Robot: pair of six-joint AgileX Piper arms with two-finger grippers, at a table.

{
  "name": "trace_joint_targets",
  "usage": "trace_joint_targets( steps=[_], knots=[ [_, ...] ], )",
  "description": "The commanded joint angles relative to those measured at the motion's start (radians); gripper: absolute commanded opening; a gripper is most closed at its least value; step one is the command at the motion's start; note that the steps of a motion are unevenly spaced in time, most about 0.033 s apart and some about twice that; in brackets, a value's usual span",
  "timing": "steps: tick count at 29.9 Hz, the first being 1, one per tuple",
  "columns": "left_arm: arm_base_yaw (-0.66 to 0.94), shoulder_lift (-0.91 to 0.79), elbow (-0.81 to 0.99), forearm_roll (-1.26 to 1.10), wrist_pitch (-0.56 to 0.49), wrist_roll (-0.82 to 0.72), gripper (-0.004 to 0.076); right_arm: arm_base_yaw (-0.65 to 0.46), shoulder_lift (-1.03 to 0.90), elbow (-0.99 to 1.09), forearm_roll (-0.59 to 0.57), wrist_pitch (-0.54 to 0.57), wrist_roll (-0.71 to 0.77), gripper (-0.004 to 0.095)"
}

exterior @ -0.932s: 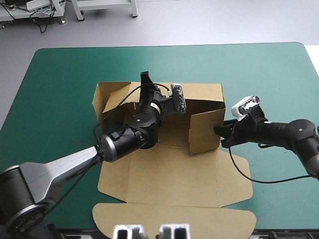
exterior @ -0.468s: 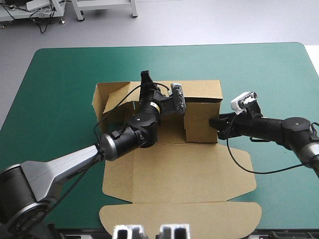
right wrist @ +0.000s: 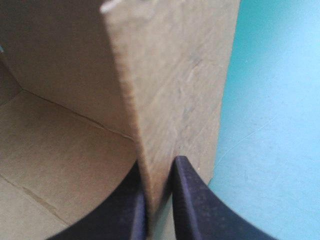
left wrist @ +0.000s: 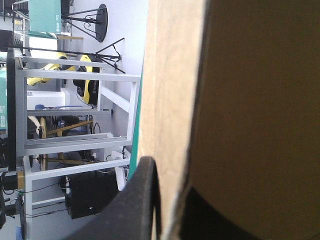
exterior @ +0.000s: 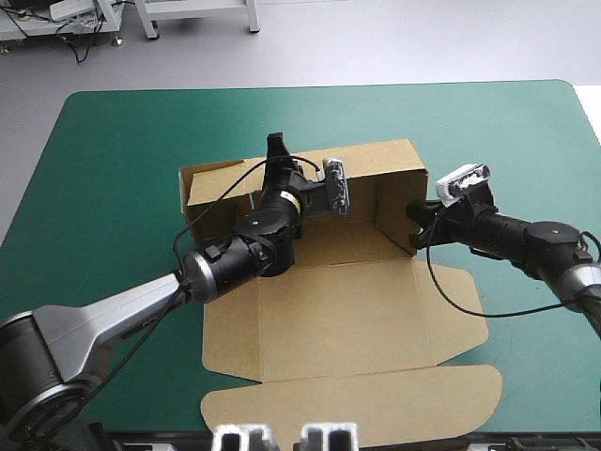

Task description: Fold the box

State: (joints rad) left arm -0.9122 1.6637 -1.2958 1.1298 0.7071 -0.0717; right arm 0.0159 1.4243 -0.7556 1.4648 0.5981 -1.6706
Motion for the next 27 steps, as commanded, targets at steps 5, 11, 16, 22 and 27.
trace_joint_targets(
  steps=[5,11,16,22,27],
  knots=[
    [-0.022,-0.013,-0.003,-0.141,-0.085,-0.023,-0.0008,0.058,-0.022,-0.025,0.06,-0.055,-0.021,0.0002],
    [-0.02,0.0,-0.003,-0.129,-0.085,-0.022,0.0062,0.065,-0.022,-0.025,0.046,-0.051,0.006,0.0002],
    [-0.02,0.004,-0.003,-0.119,-0.083,-0.021,0.0281,0.065,-0.022,-0.025,0.032,-0.051,0.016,0.0001],
    [-0.02,0.004,-0.003,-0.09,-0.085,-0.07,0.0506,0.065,-0.022,-0.025,0.032,-0.051,0.016,0.0002],
    [-0.035,0.004,-0.003,-0.092,-0.097,-0.07,0.0504,0.065,-0.022,-0.025,0.032,-0.051,0.019,0.0001]
  ],
)
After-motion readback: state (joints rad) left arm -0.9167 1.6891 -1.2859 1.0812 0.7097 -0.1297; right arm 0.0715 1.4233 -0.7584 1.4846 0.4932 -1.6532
